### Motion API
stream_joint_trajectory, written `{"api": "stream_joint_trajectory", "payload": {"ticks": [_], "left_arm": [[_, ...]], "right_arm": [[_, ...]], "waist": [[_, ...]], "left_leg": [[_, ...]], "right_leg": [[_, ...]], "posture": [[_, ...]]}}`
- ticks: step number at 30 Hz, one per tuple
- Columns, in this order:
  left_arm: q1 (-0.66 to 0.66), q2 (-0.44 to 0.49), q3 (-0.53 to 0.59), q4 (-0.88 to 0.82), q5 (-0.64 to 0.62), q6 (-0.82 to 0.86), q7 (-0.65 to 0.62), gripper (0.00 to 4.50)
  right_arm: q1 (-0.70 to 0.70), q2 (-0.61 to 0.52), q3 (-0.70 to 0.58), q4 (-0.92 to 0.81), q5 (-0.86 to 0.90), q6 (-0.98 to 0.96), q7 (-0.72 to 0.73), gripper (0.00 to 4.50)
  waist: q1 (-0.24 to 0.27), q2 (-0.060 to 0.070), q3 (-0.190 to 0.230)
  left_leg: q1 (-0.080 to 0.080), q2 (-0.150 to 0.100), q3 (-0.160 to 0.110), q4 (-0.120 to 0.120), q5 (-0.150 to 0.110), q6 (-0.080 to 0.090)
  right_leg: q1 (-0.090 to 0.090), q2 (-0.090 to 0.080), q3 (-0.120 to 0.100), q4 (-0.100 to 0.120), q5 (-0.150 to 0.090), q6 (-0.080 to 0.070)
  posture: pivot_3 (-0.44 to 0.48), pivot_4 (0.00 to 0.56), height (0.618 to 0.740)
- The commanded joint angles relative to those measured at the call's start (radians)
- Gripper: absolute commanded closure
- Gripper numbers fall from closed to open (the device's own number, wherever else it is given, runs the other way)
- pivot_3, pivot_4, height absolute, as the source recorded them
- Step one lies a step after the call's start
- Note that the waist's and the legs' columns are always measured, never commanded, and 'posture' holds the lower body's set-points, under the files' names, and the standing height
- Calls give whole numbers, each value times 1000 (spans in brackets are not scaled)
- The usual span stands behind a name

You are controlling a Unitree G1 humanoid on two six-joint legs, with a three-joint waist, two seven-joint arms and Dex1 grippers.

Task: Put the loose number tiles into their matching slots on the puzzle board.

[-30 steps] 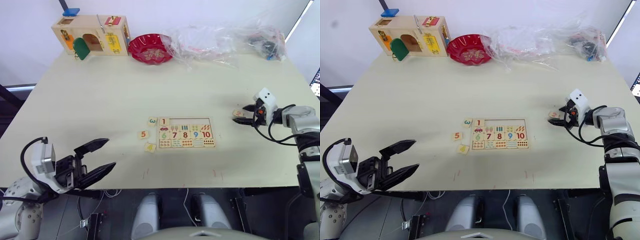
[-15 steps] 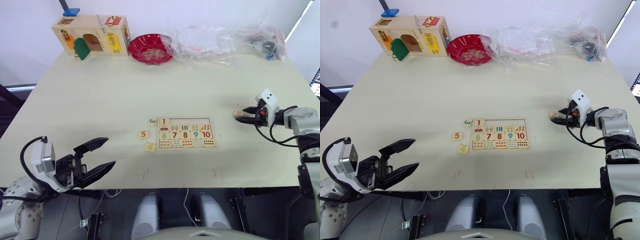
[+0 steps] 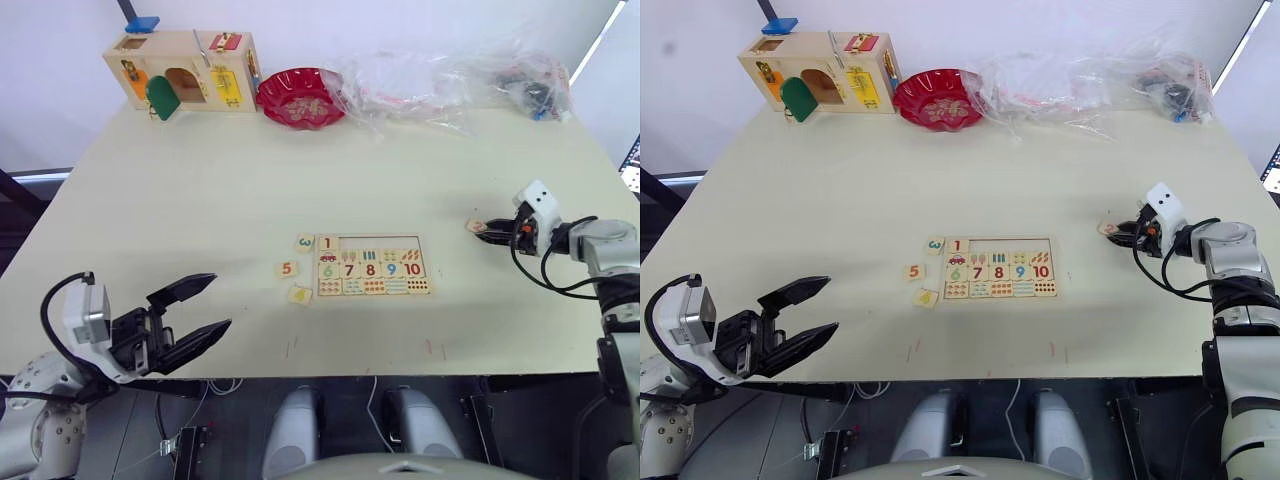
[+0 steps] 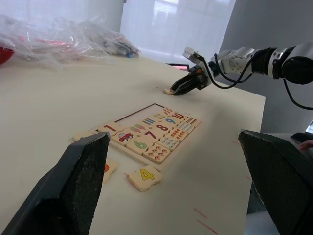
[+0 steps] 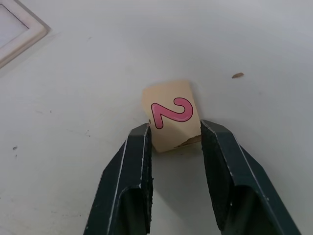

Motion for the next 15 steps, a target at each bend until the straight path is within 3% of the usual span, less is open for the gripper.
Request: {"api": "stream_joint_trajectory", "payload": {"ticks": [1, 7, 15], "left_arm": [[0, 3, 12, -5, 1, -15, 1, 0], [-2, 2, 17, -5, 1, -17, 9, 0], [-5, 6, 23, 4, 0, -20, 11, 0]], "right_arm": [[11, -19, -18, -56, 10, -10, 16, 3621], [39, -50, 18, -298, -4, 97, 39, 3621], [22, -153, 175, -860, -40, 493, 113, 3621]], "waist": [[0, 0, 0], [0, 2, 1], [1, 3, 2]], "left_leg": [[0, 0, 0, 0, 0, 0], [0, 1, 1, 0, 0, 0], [-2, 2, -1, -1, 0, 0]], "right_leg": [[0, 0, 0, 0, 0, 0], [-1, 0, 1, 0, 0, 0], [-6, 0, 3, 2, 0, 0]], "posture": [[0, 150, 740], [0, 150, 740], [0, 150, 740]]}}
